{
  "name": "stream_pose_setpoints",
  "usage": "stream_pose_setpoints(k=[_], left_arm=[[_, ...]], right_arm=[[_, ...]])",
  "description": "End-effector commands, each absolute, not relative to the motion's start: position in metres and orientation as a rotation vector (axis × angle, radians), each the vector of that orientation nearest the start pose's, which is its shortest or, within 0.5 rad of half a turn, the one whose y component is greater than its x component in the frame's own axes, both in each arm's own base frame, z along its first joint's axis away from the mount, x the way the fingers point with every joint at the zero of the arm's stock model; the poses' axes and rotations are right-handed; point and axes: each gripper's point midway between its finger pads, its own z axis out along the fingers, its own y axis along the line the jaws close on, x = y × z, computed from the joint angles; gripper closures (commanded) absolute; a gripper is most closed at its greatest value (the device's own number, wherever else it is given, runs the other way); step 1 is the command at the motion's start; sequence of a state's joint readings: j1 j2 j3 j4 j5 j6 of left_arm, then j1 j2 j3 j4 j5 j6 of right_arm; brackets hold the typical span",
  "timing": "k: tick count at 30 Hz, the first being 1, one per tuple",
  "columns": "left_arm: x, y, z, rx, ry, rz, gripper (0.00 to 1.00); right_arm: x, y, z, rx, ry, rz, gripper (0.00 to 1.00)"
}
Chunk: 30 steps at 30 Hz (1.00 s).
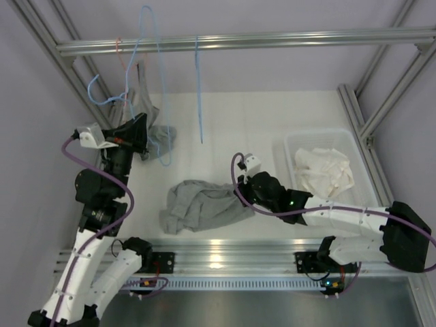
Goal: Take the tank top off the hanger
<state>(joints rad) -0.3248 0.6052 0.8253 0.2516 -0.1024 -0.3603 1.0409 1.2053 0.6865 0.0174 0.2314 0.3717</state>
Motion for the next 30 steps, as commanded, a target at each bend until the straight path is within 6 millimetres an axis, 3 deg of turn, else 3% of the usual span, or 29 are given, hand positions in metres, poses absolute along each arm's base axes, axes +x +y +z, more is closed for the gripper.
stream_pose_setpoints(k=[1, 2, 3, 4, 6, 10, 11, 12, 15, 17, 19, 21, 22, 25, 29, 30], left_arm=[[0.259, -0.086, 0.472, -0.092, 1.155, -0.547, 1.0], [0.257, -0.087, 0.474, -0.103, 1.176, -0.563, 1.0], [0.256, -0.087, 0.468, -0.107, 1.215, -0.567, 1.0], [0.252, -0.087, 0.449, -0.116, 1.301, -0.562, 1.0], [0.24, -0.083, 0.443, -0.125, 1.343, -0.563, 1.0], [0.204, -0.069, 0.429, -0.128, 1.432, -0.532, 1.0], [0.2, -0.066, 0.413, -0.134, 1.507, -0.505, 1.0], [0.194, -0.062, 0.418, -0.141, 1.516, -0.494, 1.0], [0.197, -0.061, 0.403, -0.136, 1.629, -0.449, 1.0], [0.209, -0.07, 0.39, -0.104, 1.717, -0.443, 1.0], [0.22, -0.077, 0.382, -0.073, 1.797, -0.429, 1.0], [0.226, -0.081, 0.373, -0.047, 1.873, -0.411, 1.0], [0.235, -0.083, 0.378, -0.042, 1.907, -0.387, 1.0], [0.236, -0.082, 0.37, -0.028, 2.02, -0.346, 1.0], [0.248, -0.071, 0.412, -0.039, 1.918, -0.277, 1.0], [0.262, -0.077, 0.409, -0.001, 1.949, -0.259, 1.0]], right_arm=[[0.214, 0.298, 0.135, -0.475, 2.029, 0.594, 1.0], [0.215, 0.297, 0.135, -0.467, 2.031, 0.59, 1.0], [0.217, 0.295, 0.134, -0.456, 2.031, 0.568, 1.0], [0.219, 0.294, 0.133, -0.448, 2.032, 0.558, 1.0], [0.222, 0.291, 0.129, -0.44, 2.035, 0.529, 1.0], [0.226, 0.29, 0.116, -0.455, 2.064, 0.484, 1.0], [0.228, 0.289, 0.113, -0.457, 2.07, 0.476, 1.0], [0.231, 0.291, 0.109, -0.459, 2.083, 0.462, 1.0], [0.233, 0.298, 0.099, -0.478, 2.111, 0.452, 0.99], [0.235, 0.307, 0.104, -0.472, 2.105, 0.479, 0.96], [0.236, 0.313, 0.109, -0.468, 2.094, 0.508, 0.74], [0.236, 0.313, 0.115, -0.463, 2.083, 0.516, 0.64], [0.236, 0.312, 0.117, -0.46, 2.075, 0.517, 0.6], [0.237, 0.303, 0.125, -0.437, 2.058, 0.501, 0.46], [0.236, 0.297, 0.136, -0.424, 2.035, 0.508, 0.28], [0.235, 0.298, 0.139, -0.423, 2.03, 0.518, 0.26]])
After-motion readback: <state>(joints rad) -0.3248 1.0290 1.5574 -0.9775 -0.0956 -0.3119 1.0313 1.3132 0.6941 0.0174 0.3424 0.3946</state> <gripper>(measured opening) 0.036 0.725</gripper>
